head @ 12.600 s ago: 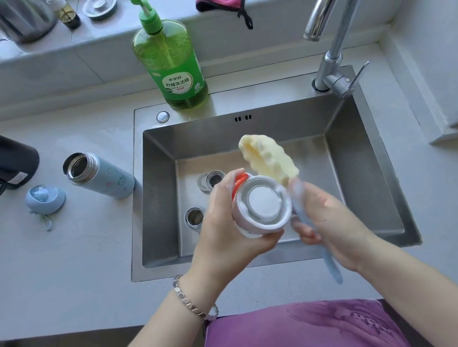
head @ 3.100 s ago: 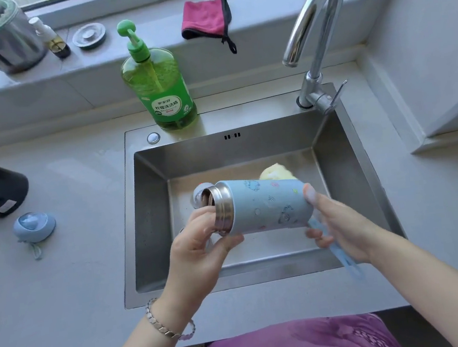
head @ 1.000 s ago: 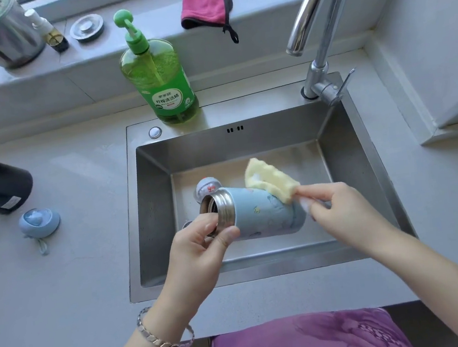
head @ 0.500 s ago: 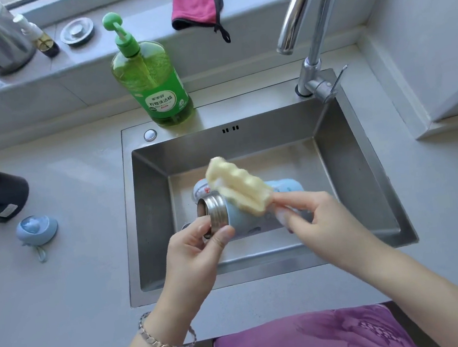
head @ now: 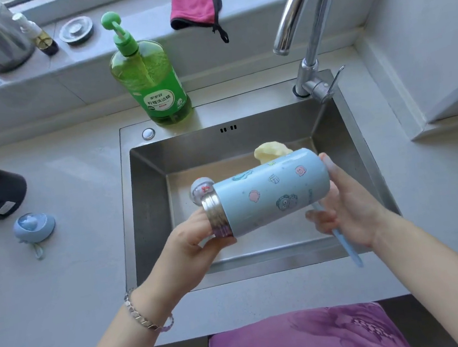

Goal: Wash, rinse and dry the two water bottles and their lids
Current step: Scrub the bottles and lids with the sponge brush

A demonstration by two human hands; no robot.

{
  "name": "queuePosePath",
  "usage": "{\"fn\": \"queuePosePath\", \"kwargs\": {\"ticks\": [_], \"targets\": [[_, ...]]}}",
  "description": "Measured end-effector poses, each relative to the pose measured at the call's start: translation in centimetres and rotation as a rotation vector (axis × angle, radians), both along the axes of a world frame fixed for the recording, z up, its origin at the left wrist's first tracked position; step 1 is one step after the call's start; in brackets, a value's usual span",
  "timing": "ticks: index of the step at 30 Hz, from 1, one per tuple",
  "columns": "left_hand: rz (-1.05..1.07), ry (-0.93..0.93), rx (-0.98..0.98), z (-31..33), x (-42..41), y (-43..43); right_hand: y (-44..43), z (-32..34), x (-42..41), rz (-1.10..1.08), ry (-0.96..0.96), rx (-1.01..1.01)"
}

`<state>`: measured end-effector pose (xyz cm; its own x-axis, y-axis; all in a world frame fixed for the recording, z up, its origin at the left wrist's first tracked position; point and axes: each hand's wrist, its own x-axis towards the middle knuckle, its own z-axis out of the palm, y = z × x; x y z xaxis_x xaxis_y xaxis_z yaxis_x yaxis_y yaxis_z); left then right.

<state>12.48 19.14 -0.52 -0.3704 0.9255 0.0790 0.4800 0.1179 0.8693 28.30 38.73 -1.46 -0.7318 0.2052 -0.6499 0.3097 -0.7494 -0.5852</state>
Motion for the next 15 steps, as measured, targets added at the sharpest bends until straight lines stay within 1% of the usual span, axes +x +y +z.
{"fn": "queuePosePath", "kwargs": {"ticks": [5, 8, 9, 10, 11, 12, 14, 15], "targets": [[-0.101, 0.227, -0.004, 0.7, -1.2, 0.4, 0.2, 0.3, 0.1, 0.085, 0.090, 0.039], [-0.124, 0.276, -0.019, 1.0, -1.5, 0.4, 0.1, 0.5, -0.1, 0.105, 0.117, 0.083], [-0.103, 0.271, -0.058, 1.1, -1.4, 0.3, 0.1, 0.5, -0.1, 0.101, 0.117, 0.102], [-0.059, 0.217, -0.115, 1.2, -1.3, 0.2, 0.1, 0.4, -0.2, 0.094, 0.114, 0.123], [0.004, 0.086, -0.177, 1.6, -0.9, 0.1, 0.0, 0.3, -0.2, 0.082, 0.106, 0.146], [0.068, -0.140, -0.237, 2.2, -0.5, 0.2, -0.1, 0.2, -0.3, 0.067, 0.094, 0.170], [0.198, -0.698, -0.295, 3.3, 0.3, 0.6, -0.4, -0.1, -0.2, 0.052, 0.072, 0.238], [0.308, -0.937, -0.322, 3.6, 0.6, 0.8, -0.6, -0.2, -0.2, 0.049, 0.068, 0.286]]}}
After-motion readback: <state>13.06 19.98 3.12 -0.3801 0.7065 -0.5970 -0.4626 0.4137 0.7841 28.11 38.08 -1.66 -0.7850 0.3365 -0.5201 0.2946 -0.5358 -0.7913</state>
